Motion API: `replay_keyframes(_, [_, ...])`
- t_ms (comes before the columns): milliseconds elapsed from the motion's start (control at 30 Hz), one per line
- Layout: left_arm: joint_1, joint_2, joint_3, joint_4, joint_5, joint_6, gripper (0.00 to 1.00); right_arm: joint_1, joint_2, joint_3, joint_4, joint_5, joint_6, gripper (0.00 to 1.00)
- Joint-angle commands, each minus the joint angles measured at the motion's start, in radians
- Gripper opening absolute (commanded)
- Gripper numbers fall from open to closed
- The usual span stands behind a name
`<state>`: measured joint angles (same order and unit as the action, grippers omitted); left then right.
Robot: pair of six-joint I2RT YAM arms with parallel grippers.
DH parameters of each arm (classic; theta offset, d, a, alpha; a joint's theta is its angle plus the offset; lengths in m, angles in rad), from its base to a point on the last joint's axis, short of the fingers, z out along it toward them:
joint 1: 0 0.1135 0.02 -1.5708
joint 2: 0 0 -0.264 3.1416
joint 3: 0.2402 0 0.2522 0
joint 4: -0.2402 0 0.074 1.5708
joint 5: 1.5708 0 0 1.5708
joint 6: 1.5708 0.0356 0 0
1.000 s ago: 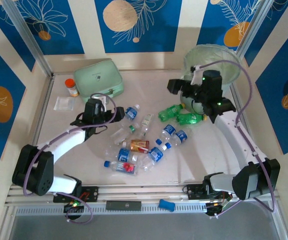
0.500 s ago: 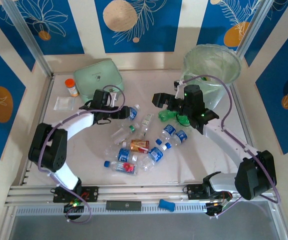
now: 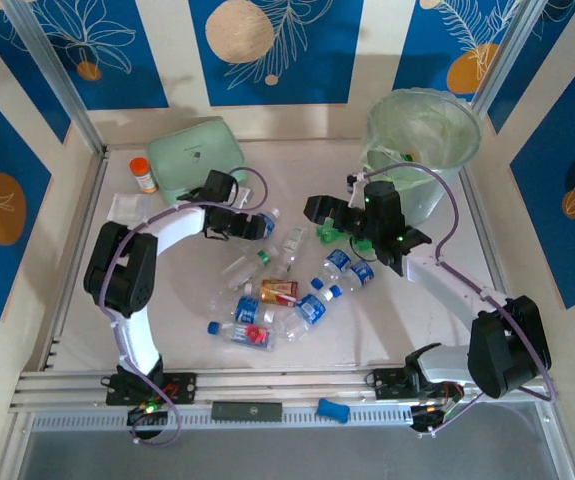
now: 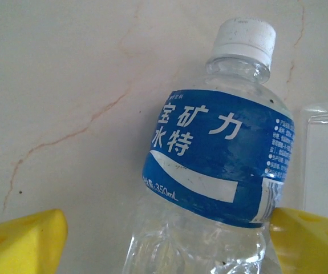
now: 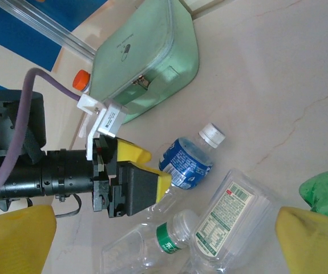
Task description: Put the plastic bottles in the bin
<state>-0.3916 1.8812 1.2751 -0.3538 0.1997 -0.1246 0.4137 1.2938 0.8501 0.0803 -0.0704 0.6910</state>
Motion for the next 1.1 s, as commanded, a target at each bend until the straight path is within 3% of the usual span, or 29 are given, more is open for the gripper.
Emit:
replay_keyframes(0, [-0.008,0.035,0.037,-0.068,-0.046,0.046,0.91,0.010,-0.021,-0.017,0.016,0.010,0.018,0.99])
replay_keyframes(633, [-0.013,0.133,0.116,-0.088,-0.130,0.036,0.80,-0.001,-0.044,-0.034,-0.055,0.066,0.045,0.99])
replay_keyframes(933, [-0.013,0.134,0.110,-0.066,-0.142,0.026,0.55,-0.031,-0.023,-0.007,-0.060,0.013,0.033,0.99])
replay_keyframes(1067, [-0.013,0.122,0.099,-0.046,-0.128,0.009,0.49,-0.044,-0.004,0.015,-0.060,-0.010,0.026,0.99])
